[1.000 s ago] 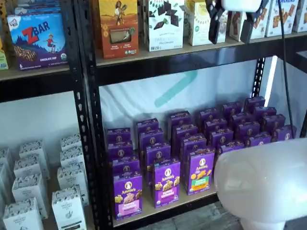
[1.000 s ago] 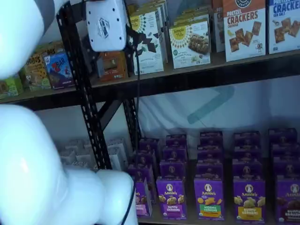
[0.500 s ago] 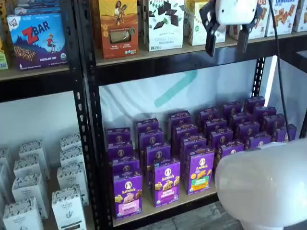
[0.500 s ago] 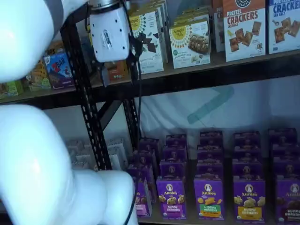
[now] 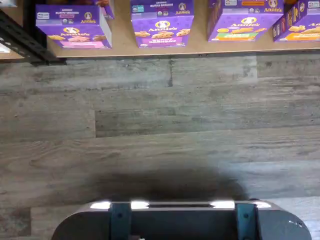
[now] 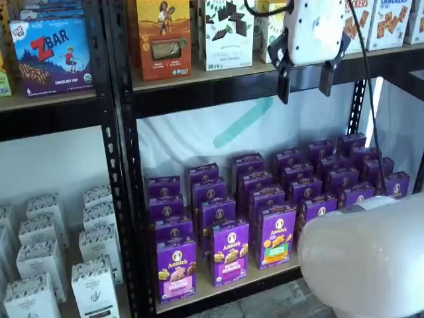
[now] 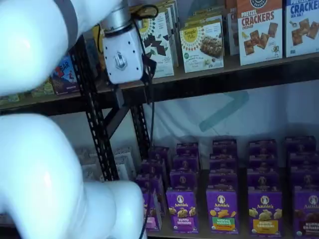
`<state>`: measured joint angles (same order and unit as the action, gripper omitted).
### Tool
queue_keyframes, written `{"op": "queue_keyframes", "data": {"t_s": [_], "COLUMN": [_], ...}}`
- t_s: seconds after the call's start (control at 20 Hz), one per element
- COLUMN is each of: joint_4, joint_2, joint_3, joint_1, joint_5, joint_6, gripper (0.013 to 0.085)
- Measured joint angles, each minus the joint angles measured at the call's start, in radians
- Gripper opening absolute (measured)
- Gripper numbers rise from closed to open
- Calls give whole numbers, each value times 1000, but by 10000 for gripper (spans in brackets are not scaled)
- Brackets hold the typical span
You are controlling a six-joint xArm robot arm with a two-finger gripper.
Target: Pick up the purple box with a pink patch in the middle, on the bottom shelf, the first box from the left
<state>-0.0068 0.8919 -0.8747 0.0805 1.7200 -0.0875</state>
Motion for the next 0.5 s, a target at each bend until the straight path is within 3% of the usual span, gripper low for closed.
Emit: {"op": "queue_keyframes", "data": {"t_s": [0.5], "joint_4": [-11], "joint_2": [10], "joint_3": [148], "joint_1": [-1], "joint_5": [-150], "joint_6": [-3], "gripper": [850]}}
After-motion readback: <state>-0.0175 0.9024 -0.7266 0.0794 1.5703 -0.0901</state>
